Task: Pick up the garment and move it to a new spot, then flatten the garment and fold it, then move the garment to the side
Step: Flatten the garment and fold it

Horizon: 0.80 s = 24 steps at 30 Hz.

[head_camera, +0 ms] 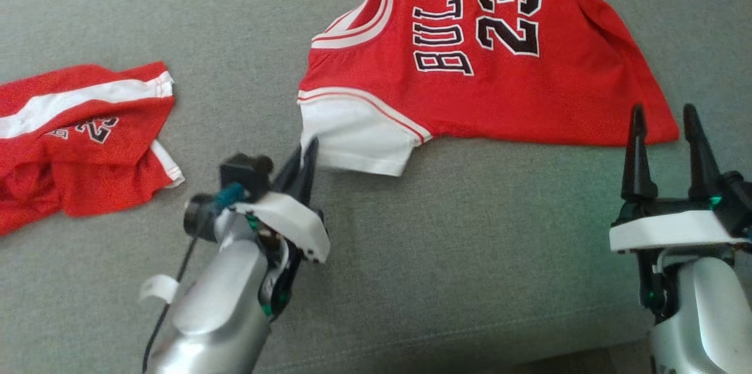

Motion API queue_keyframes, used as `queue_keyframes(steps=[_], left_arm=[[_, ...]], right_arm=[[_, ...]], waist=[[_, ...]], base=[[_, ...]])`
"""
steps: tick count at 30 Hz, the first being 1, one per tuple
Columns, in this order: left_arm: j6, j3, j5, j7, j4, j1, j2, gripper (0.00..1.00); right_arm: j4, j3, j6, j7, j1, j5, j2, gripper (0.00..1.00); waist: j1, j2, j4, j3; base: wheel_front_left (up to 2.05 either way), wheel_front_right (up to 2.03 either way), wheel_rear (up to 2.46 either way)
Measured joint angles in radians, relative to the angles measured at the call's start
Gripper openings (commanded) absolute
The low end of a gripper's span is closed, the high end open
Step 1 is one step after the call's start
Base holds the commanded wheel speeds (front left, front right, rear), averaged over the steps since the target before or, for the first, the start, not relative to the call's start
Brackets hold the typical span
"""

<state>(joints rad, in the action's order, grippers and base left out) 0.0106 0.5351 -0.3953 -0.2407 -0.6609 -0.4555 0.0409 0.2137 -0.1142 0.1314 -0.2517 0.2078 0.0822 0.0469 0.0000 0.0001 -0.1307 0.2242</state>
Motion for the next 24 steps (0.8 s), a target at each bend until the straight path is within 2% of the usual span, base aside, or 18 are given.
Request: queue_keyframes(steps=[3,8,14,24], left_arm=[[0.023,-0.073,-0.002,-0.007,0.128,0.007,0.003,0.00],[0.030,-0.164,0.033,-0.009,0.297,0.067,0.006,0.00],[0.011,-0.199,0.062,-0.009,0.349,0.139,0.006,0.00],[-0.010,-0.219,0.077,-0.009,0.380,0.143,0.002,0.00]], right_arm=[[0.064,-0.015,0.000,0.036,0.006,0.045,0.000,1.00],[0.154,-0.037,0.000,0.078,0.011,0.112,-0.002,1.00],[0.312,-0.126,0.000,0.101,0.069,0.159,-0.002,1.00],[0.598,-0.191,0.000,0.106,0.208,0.164,-0.001,1.00]], waist=[[0.0000,0.0000,0.015,-0.010],[0.0000,0.0000,0.028,-0.013],[0.0000,0.0000,0.046,-0.008],[0.0000,0.0000,0.077,0.009]], base=[[0.00,0.00,0.00],[0.00,0.00,0.00],[0.00,0.00,0.00],[0.00,0.00,0.00]])
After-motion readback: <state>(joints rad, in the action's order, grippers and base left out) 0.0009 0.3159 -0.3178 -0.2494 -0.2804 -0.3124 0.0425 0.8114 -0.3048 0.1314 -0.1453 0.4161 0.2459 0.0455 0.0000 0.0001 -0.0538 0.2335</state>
